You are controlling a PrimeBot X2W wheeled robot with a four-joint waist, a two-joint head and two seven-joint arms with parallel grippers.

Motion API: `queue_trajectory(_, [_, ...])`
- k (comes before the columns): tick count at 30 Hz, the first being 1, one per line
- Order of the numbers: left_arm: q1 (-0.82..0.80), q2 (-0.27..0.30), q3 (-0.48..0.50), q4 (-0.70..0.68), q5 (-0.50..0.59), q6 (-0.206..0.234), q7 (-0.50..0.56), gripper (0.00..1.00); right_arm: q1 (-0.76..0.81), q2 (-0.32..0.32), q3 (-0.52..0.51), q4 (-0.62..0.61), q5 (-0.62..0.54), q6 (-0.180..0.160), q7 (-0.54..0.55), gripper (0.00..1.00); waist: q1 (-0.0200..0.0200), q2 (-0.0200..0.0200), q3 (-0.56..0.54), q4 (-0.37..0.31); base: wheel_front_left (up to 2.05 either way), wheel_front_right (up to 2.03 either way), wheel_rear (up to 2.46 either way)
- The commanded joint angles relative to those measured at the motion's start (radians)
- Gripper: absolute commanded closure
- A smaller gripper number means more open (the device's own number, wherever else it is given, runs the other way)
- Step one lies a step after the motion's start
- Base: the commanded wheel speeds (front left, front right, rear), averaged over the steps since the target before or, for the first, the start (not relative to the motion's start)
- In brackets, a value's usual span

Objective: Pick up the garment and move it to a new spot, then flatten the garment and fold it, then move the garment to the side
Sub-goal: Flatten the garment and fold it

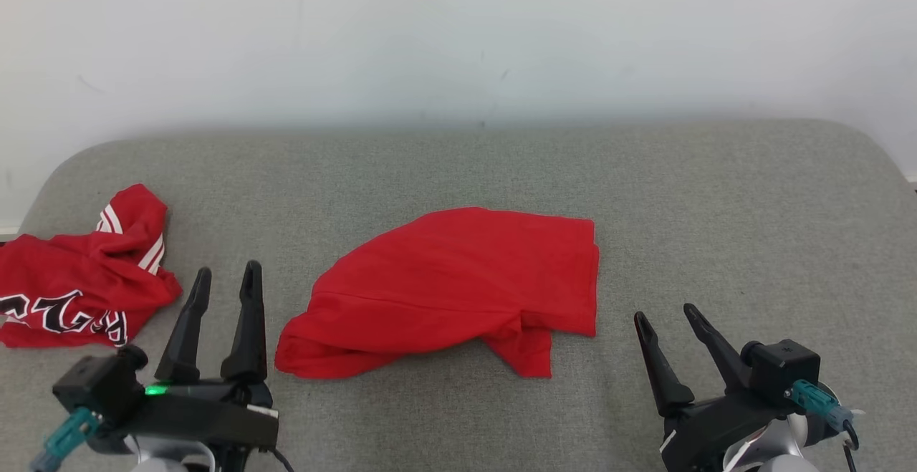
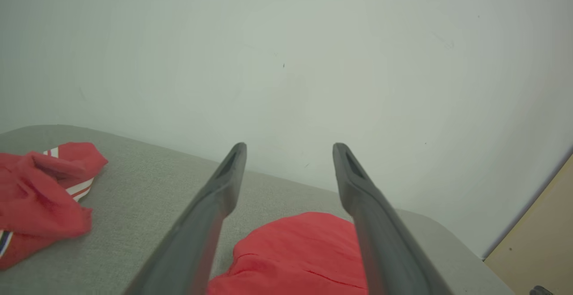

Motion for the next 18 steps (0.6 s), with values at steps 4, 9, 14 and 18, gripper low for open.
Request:
queue_trajectory(4, [0.057,-0.021,0.034,-0.017,0.091,-0.027,-0.005,0.0,0.008,-0.005,-0.008,0.009,0.013,0.0,-0.007,0.0,0.0001,0.0,0.0,0.007,0.0,0.0,0.0])
queue_trajectory(9, [0.113,-0.028,0.047,-0.05,0.183,-0.051,-0.005,0.0,0.008,-0.005,-0.014,0.025,0.016,0.0,-0.01,0.0,0.0001,0.0,0.001,0.014,0.0,0.0,0.0])
queue_trajectory(14, [0.162,-0.026,0.038,-0.063,0.242,-0.068,-0.005,0.0,0.003,-0.005,-0.014,0.042,0.009,0.0,-0.001,0.0,0.0001,0.0,0.002,0.023,0.0,0.0,0.0])
queue_trajectory(18, [0.187,-0.037,0.051,-0.073,0.266,-0.071,-0.005,0.0,-0.002,-0.005,-0.012,0.05,0.008,0.0,-0.001,0.0,0.0001,0.0,0.006,0.032,0.0,0.0,0.0])
